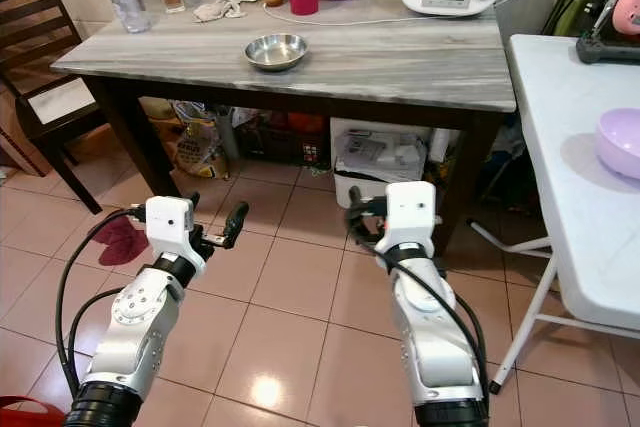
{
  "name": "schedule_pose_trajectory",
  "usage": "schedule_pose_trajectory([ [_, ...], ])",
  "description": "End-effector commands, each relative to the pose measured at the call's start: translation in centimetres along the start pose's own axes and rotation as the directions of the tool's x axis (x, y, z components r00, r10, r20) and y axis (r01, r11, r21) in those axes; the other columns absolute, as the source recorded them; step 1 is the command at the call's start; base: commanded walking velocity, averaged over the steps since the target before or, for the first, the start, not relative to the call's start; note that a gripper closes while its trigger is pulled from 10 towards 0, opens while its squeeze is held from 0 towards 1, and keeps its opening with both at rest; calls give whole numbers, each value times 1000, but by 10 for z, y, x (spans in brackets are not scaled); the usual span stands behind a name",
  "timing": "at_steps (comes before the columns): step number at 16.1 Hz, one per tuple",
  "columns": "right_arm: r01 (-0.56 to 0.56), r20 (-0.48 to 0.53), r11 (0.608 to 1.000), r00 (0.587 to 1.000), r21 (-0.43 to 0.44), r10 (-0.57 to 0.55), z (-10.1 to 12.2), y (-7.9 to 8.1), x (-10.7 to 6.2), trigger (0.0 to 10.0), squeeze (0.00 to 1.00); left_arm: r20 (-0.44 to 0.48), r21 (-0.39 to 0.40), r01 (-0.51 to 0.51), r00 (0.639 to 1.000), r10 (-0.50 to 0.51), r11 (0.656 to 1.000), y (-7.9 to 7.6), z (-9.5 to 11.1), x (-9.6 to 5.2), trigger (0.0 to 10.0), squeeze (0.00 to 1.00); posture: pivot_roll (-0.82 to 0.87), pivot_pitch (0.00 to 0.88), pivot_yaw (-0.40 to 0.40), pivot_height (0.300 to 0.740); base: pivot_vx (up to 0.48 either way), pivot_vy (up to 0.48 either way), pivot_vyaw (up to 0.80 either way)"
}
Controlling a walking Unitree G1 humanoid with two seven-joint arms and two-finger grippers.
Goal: Setting the table
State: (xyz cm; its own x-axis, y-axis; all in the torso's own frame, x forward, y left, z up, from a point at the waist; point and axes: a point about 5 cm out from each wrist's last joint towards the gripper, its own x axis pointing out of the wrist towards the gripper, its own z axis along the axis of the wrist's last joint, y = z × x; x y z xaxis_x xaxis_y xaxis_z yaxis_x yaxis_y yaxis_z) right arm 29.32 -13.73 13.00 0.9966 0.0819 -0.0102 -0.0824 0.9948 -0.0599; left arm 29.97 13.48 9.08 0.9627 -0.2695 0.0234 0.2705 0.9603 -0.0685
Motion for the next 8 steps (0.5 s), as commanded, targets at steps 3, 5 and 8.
schedule_pose_trajectory([
  [3, 23, -21, 1000, 1000, -2, -23, -5, -4, -2, 10000, 0, -5, 2, 19, 1000, -19, 1000, -1, 1, -1, 10000, 0, -184, 80, 75, 740, 0, -320, -150],
  [5, 26, -21, 1000, 999, -3, -26, -6, -4, -3, 10000, 0, -9, 1, 23, 1000, -23, 1000, -2, 0, -2, 10000, 0, -182, 79, 77, 740, 0, -317, -559],
  [8, 28, -20, 1000, 999, -1, -28, -7, -5, -3, 10000, 0, -11, 3, 29, 1000, -29, 1000, -2, 0, -1, 10000, 0, -181, 76, 79, 740, 0, -314, -165],
])
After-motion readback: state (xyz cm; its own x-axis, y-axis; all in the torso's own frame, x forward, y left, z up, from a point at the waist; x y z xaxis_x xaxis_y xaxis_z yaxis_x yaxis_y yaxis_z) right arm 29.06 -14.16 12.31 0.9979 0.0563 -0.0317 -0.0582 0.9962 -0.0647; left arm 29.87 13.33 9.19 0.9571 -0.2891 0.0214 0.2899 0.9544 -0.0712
